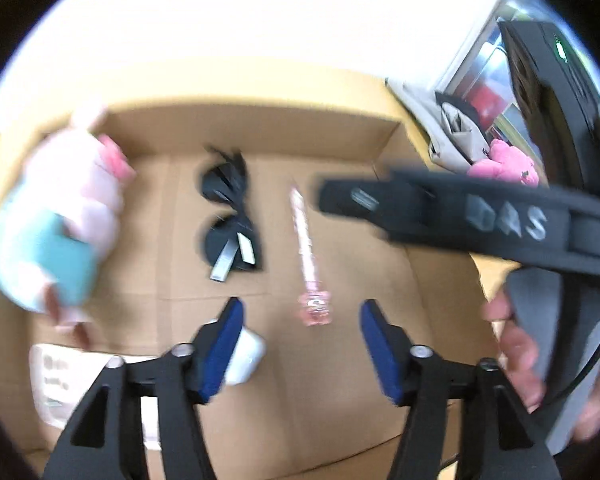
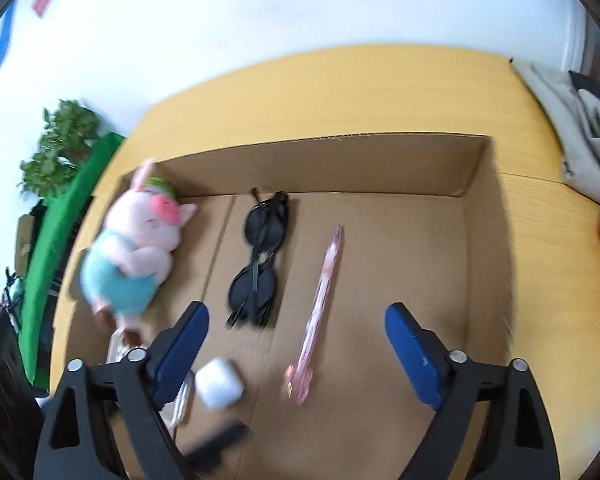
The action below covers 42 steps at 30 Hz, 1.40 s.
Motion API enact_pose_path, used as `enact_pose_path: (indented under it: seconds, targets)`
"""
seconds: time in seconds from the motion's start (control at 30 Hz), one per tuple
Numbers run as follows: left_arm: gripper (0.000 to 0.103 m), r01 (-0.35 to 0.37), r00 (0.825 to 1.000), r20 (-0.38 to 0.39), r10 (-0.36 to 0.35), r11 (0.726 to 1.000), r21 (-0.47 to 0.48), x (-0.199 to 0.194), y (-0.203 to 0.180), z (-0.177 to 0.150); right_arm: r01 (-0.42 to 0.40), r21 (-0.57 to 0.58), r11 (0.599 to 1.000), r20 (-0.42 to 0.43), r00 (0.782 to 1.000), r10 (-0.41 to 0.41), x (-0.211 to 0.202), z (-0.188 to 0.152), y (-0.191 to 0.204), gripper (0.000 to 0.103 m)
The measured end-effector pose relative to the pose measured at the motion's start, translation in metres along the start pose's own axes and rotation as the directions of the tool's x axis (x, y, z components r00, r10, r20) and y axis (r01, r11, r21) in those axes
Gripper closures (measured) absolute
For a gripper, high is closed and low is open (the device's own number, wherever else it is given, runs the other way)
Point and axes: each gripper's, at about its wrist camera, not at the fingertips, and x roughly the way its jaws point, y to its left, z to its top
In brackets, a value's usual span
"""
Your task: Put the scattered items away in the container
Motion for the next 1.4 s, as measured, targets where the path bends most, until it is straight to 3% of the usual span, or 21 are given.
enact_pose_path:
  seconds: [0.1,0.17,0.27,0.4,0.47,0.67,0.8,1.4]
  targets:
    - [0.029,-0.105,0.985,0.140,0.098,0.993,0.047,-0.038,0.006,-0.013,0.082,-0.023,0.996,0.081,0.993,-0.080,-0.036,-0.033,0.016,0.007]
    - [0.025,-0.164,0.967,0.207,0.150,0.985,0.049,-0.059,0.018,-0.023,0.107,-0.038,0.994,0.130,0.986,-0.101,-0.054,-0.054,0.029,0.001]
    - [0.024,-0.208,0.934,0.300,0.192,0.978,0.022,-0.092,0.011,-0.039,0.114,-0.054,0.992,0.197,0.975,-0.101,-0.078,-0.097,0.050,0.001]
    - [0.023,-0.292,0.879,0.396,0.265,0.956,0.008,-0.146,0.015,-0.076,0.214,-0.089,0.973,0.274,0.944,-0.183,-0.095,-0.143,0.071,0.001]
    - [0.023,-0.312,0.868,0.411,0.279,0.950,0.015,-0.150,0.014,-0.088,0.252,-0.091,0.963,0.304,0.928,-0.215,-0.099,-0.163,0.084,0.001]
    - [0.022,-0.294,0.879,0.401,0.259,0.955,0.029,-0.158,0.014,-0.111,0.281,-0.074,0.957,0.366,0.900,-0.236,-0.117,-0.197,0.101,0.000]
    - [0.022,-0.292,0.875,0.410,0.259,0.956,0.019,-0.163,0.016,-0.117,0.309,-0.082,0.948,0.379,0.889,-0.257,-0.123,-0.208,0.106,0.000]
    - [0.022,-0.291,0.872,0.408,0.272,0.957,-0.015,-0.172,0.013,-0.138,0.294,-0.082,0.952,0.373,0.895,-0.244,-0.133,-0.238,0.109,0.000]
